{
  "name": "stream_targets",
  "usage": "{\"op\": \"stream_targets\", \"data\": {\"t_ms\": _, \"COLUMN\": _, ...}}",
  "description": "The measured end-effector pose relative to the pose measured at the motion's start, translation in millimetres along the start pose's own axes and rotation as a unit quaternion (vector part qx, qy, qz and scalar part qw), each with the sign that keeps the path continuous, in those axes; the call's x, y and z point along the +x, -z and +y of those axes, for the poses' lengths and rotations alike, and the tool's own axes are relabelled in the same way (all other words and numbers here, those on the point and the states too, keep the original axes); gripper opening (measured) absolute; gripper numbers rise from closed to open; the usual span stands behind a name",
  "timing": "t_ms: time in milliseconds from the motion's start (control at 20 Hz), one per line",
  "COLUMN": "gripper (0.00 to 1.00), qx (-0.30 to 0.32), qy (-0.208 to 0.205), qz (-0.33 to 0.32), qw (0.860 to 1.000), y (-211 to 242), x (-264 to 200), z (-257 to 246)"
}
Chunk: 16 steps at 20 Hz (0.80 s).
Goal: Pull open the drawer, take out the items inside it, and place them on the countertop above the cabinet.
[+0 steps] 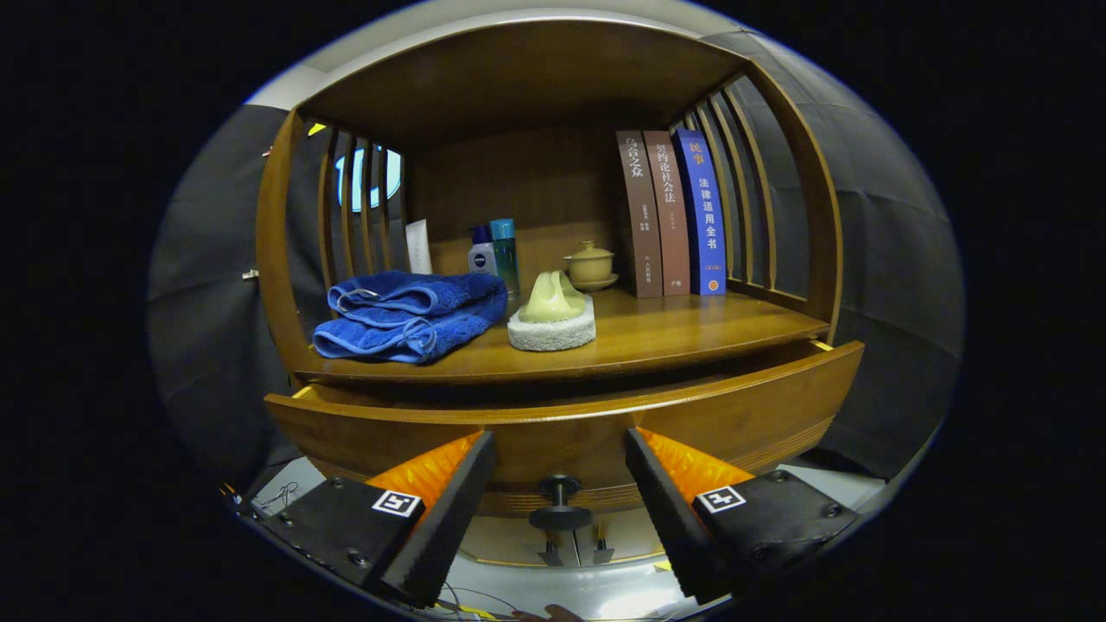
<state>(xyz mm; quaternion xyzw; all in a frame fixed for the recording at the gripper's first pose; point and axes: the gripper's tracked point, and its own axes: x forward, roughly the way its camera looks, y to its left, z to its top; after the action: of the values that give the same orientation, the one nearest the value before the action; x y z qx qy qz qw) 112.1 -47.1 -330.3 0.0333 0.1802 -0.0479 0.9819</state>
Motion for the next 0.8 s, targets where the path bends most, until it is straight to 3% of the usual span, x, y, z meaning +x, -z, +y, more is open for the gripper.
{"op": "stream_targets", "data": {"t_ms": 500, "gripper": 0.99, "qx": -0.018, "qy": 0.011, "qz": -0.008, "qw": 1.0, "y": -4, "x": 26, "z": 2}}
{"op": "stream_targets", "data": {"t_ms": 800, "gripper": 0.99, "qx": 0.01, "qy": -0.007, "qz": 0.001, "qw": 1.0, "y": 0, "x": 23, "z": 9}}
